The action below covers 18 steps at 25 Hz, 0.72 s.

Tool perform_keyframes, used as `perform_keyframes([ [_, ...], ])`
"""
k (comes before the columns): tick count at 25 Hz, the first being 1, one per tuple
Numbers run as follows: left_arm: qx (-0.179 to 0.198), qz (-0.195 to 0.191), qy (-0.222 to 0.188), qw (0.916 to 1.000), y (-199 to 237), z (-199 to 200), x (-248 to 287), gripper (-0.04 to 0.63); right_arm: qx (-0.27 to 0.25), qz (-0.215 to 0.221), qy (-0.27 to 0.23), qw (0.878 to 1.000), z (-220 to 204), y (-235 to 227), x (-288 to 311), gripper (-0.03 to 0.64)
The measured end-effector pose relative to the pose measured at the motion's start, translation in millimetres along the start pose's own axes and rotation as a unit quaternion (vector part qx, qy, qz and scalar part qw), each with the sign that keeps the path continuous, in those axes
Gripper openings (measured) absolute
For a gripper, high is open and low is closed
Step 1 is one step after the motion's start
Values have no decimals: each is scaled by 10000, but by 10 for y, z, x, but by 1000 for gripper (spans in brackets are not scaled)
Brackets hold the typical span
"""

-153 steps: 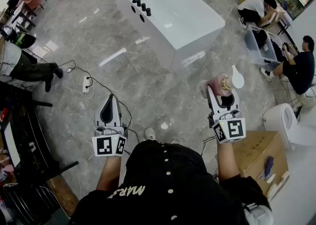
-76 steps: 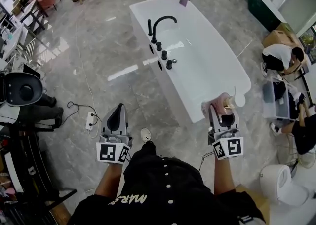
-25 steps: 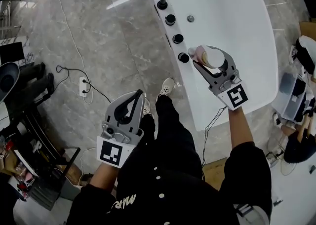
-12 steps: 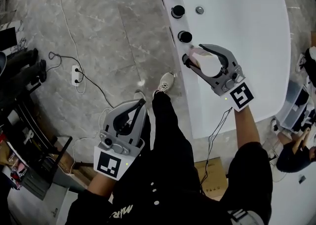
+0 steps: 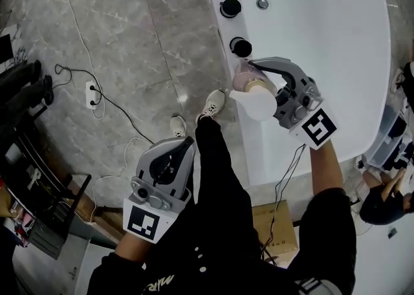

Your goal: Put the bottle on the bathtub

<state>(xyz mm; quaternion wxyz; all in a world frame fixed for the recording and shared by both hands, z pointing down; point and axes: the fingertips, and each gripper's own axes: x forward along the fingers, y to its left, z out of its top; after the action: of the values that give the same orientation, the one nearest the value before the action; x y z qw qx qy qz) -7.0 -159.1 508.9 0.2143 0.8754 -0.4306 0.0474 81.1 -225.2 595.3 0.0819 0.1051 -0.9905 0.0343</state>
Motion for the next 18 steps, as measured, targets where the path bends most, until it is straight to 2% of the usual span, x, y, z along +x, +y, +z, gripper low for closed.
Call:
perform_keyframes([
  [5,-117,-22,118,9999,28,-151,80,9,-78,451,166,9988,-204,32,53,222],
  [10,-193,27,209,9996,74,-276,109,9,-93,663,315,9973,-422,55,73,222],
  [18,-223,45,258,9994,91,-294,79,9,104,744,1,9972,-416,61,59,224],
])
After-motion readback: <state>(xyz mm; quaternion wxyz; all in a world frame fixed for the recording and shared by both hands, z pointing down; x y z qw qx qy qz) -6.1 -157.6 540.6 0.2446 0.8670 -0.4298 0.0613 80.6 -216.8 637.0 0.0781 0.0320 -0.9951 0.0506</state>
